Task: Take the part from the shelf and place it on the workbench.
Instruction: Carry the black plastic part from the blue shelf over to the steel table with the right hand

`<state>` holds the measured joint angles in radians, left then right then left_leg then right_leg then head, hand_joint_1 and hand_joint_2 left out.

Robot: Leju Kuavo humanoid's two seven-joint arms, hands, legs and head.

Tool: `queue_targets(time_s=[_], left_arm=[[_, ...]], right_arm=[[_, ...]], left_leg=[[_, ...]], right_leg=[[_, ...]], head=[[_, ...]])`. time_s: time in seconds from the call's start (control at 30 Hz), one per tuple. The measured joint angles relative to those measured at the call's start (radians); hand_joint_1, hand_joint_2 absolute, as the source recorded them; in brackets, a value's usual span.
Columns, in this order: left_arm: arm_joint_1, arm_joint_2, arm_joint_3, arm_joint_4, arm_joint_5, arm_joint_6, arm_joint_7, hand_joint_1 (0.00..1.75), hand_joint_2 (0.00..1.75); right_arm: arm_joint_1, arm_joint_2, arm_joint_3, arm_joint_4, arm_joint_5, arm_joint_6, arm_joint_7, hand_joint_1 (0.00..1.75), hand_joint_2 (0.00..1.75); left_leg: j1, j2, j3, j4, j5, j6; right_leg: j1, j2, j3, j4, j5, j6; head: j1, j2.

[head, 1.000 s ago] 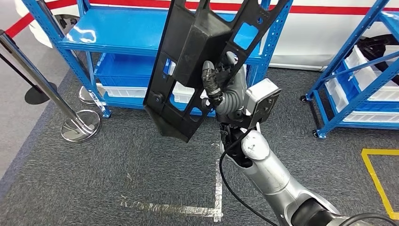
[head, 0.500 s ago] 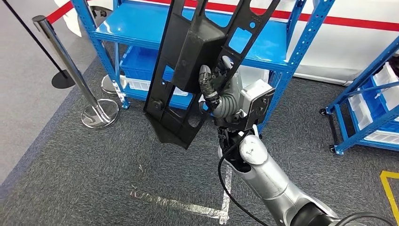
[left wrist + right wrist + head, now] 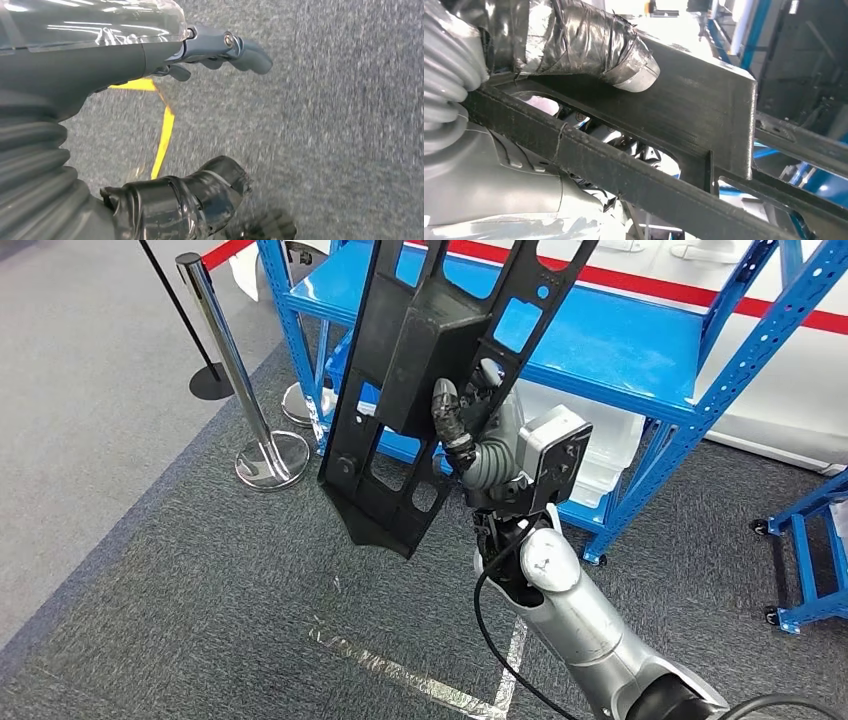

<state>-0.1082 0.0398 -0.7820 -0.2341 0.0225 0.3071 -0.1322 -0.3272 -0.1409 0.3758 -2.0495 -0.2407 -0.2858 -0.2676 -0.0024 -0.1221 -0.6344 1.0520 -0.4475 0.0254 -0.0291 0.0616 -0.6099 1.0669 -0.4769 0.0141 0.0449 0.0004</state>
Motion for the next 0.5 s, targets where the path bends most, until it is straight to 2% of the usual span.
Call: queue_targets(time_s=[0.03, 0.1, 0.13, 0.17, 0.2, 0.23, 0.27, 0.3, 0.37, 0.43, 0.47, 0.5], left_arm=[[0.003, -0.001, -0.001, 0.000, 0.004, -0.001, -0.001, 0.00, 1.75], [0.004, -0.004, -0.002, 0.000, 0.019, -0.003, -0.004, 0.00, 1.75], [0.003, -0.006, -0.002, 0.000, 0.026, -0.004, -0.005, 0.00, 1.75], [0.001, -0.006, -0.002, 0.000, 0.031, -0.005, -0.006, 0.00, 1.75], [-0.001, -0.006, -0.002, 0.000, 0.035, -0.006, -0.007, 0.00, 1.75], [-0.002, -0.006, -0.002, 0.000, 0.039, -0.006, -0.007, 0.00, 1.75], [-0.001, -0.005, -0.002, 0.000, 0.040, -0.006, -0.008, 0.00, 1.75], [0.000, -0.005, -0.002, 0.000, 0.042, -0.005, -0.008, 0.00, 1.75], [-0.001, -0.002, -0.002, 0.000, 0.044, 0.000, -0.009, 0.00, 1.75], [-0.006, 0.000, -0.002, 0.000, 0.049, 0.008, -0.009, 0.00, 1.75], [-0.007, 0.001, -0.002, 0.000, 0.052, 0.012, -0.009, 0.00, 1.75], [-0.007, 0.002, -0.002, 0.000, 0.056, 0.015, -0.007, 0.00, 1.75]], right_arm=[[-0.001, -0.002, -0.001, -0.003, 0.000, 0.002, 0.004, 1.75, 1.75], [-0.003, -0.003, -0.002, -0.008, 0.001, 0.007, 0.007, 1.75, 1.75], [-0.005, -0.004, -0.002, -0.010, -0.001, 0.010, 0.007, 1.75, 1.75], [-0.006, -0.004, -0.002, -0.011, -0.004, 0.012, 0.007, 1.75, 1.75], [-0.007, -0.005, -0.002, -0.011, -0.008, 0.016, 0.006, 1.75, 1.75], [-0.009, -0.005, -0.002, -0.011, -0.013, 0.020, 0.006, 1.75, 1.75], [-0.010, -0.005, -0.002, -0.010, -0.017, 0.024, 0.006, 1.75, 1.75], [-0.013, -0.005, -0.002, -0.011, -0.021, 0.026, 0.005, 1.75, 1.75], [-0.021, -0.005, -0.002, -0.010, -0.026, 0.030, 0.002, 1.75, 1.75], [-0.026, -0.005, -0.002, -0.010, -0.032, 0.035, -0.003, 1.75, 1.75], [-0.026, -0.005, -0.002, -0.009, -0.038, 0.039, -0.006, 1.75, 1.75], [-0.027, -0.005, -0.001, -0.007, -0.046, 0.043, -0.011, 1.75, 1.75]], left_leg=[[-0.001, 0.008, -0.004, 0.003, -0.002, -0.006], [-0.002, 0.057, -0.027, 0.052, -0.030, -0.019], [-0.001, 0.088, -0.052, 0.104, -0.055, -0.026], [0.002, 0.106, -0.083, 0.167, -0.081, -0.033], [0.006, 0.113, -0.111, 0.222, -0.098, -0.037], [0.008, 0.116, -0.129, 0.253, -0.101, -0.039], [0.009, 0.118, -0.126, 0.245, -0.085, -0.039], [0.008, 0.122, -0.104, 0.199, -0.055, -0.036], [-0.001, 0.159, -0.034, 0.062, 0.001, -0.020], [-0.015, 0.192, 0.005, -0.016, 0.015, -0.003], [-0.020, 0.192, 0.006, -0.024, 0.013, 0.001], [-0.022, 0.180, 0.004, -0.028, 0.016, 0.006]], right_leg=[[0.000, -0.010, 0.003, -0.005, 0.003, -0.005], [-0.004, -0.034, 0.010, -0.015, 0.006, -0.014], [-0.003, -0.046, 0.013, -0.016, 0.006, -0.017], [-0.002, -0.060, 0.014, -0.017, 0.005, -0.019], [-0.002, -0.073, 0.015, -0.017, 0.004, -0.020], [-0.001, -0.087, 0.015, -0.016, 0.003, -0.021], [-0.001, -0.099, 0.016, -0.016, 0.001, -0.021], [0.000, -0.110, 0.018, -0.017, 0.000, -0.021], [0.004, -0.131, 0.023, -0.019, -0.002, -0.019], [0.007, -0.149, 0.026, -0.023, -0.003, -0.013], [0.009, -0.159, 0.027, -0.026, -0.003, -0.009], [0.010, -0.170, 0.031, -0.031, -0.002, -0.004]], head=[[0.000, 0.000], [-0.004, 0.000], [-0.006, 0.000], [-0.008, 0.000], [-0.008, 0.000], [-0.008, 0.000], [-0.008, 0.000], [-0.009, 0.000], [-0.008, 0.000], [-0.008, 0.000], [-0.008, 0.000], [-0.008, 0.000]])
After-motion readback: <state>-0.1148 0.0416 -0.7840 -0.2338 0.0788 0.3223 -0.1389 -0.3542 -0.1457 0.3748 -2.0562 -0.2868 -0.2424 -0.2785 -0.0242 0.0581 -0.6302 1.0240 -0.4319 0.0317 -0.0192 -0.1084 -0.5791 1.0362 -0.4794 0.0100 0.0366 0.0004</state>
